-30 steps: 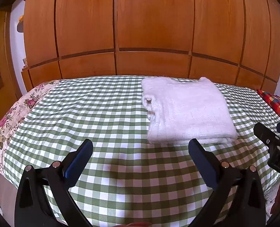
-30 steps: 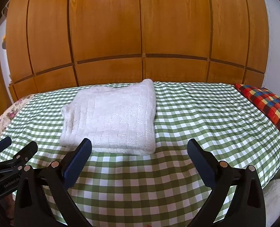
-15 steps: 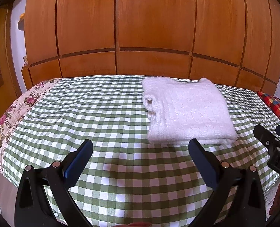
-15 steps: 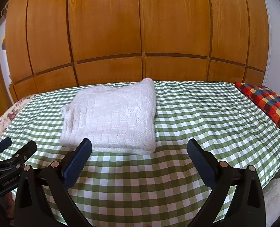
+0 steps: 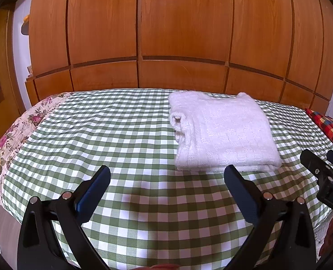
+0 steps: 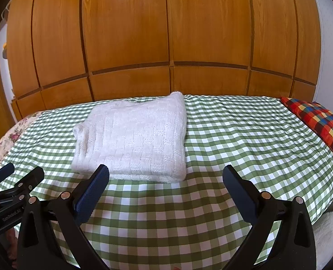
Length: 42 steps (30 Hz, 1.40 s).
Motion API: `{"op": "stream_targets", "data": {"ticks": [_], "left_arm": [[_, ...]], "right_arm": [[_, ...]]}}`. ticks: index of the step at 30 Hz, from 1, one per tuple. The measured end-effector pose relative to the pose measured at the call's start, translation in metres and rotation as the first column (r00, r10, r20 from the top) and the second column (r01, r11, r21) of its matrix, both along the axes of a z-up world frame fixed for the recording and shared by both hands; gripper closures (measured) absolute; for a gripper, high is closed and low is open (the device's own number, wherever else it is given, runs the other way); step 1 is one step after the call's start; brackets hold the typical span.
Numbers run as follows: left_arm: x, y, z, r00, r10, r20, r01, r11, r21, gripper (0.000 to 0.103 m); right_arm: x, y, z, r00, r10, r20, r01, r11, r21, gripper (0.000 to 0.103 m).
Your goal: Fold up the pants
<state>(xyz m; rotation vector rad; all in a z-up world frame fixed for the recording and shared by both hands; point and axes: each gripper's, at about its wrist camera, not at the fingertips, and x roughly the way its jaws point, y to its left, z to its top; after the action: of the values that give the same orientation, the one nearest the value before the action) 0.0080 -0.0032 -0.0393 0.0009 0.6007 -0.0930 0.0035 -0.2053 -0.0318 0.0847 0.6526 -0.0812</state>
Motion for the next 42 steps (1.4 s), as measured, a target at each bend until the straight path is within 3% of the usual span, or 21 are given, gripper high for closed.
{"op": "stream_targets", "data": {"ticks": [42], "left_arm": [[-0.0048,-0.0065,-0.0011,0.999,-0.038,-0.003,0.038,0.999,-0.033,0.002]], "right_arm": [[-0.0005,0.0059,-0.0027,1.0,0.005,-0.021,-0.004,1.0,0.01,0.003]]}}
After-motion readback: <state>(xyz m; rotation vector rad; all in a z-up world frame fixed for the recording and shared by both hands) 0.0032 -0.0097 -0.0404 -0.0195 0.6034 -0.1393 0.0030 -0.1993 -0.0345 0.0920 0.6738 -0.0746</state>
